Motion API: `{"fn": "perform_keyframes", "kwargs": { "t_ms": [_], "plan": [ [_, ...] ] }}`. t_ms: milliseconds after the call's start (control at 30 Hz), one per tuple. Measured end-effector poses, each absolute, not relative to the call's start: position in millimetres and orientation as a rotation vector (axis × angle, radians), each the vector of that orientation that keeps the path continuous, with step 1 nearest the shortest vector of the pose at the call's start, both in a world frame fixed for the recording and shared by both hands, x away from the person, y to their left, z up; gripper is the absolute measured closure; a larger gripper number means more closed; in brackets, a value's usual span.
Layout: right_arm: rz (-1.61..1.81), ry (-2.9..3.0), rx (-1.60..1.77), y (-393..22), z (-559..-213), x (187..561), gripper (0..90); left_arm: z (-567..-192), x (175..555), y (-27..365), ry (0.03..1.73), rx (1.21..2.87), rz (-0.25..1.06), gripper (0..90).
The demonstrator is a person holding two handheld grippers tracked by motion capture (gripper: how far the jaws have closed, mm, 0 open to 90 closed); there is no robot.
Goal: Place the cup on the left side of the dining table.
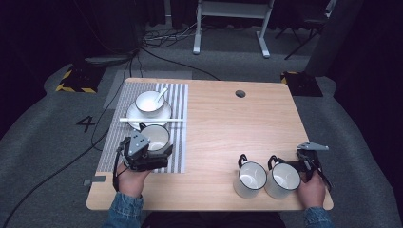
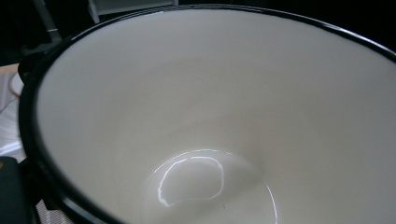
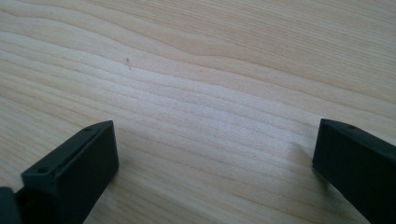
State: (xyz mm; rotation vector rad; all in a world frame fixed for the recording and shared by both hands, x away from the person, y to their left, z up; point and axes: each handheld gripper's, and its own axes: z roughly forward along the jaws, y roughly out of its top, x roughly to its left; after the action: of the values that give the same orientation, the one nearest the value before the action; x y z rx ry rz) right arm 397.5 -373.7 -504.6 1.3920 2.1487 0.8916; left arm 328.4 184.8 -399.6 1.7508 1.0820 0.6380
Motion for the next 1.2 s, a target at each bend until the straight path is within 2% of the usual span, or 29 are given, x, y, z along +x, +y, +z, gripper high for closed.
{"fn": "perform_keyframes", "kwargs": {
  "t_ms": [233, 467, 833, 1067, 1200],
  "plan": [
    [0.892, 2.149, 1.389, -374, -505, 398, 0.2, -399, 336, 207, 1.129, 1.753, 0.67, 3.4],
    [0.892, 2.149, 1.393, -374, -505, 397, 0.2, -415, 348, 220, 1.221, 1.793, 0.623, 3.4],
    [0.892, 2.149, 1.392, -374, -505, 397, 0.2, -444, 375, 241, 1.365, 1.779, 0.639, 3.4],
    [0.892, 2.15, 1.385, -374, -505, 398, 0.2, -460, 390, 243, 1.422, 1.803, 0.616, 3.4],
    [0.892, 2.15, 1.386, -374, -505, 398, 0.2, -464, 394, 238, 1.448, 1.835, 0.662, 3.3]
  ]
}}
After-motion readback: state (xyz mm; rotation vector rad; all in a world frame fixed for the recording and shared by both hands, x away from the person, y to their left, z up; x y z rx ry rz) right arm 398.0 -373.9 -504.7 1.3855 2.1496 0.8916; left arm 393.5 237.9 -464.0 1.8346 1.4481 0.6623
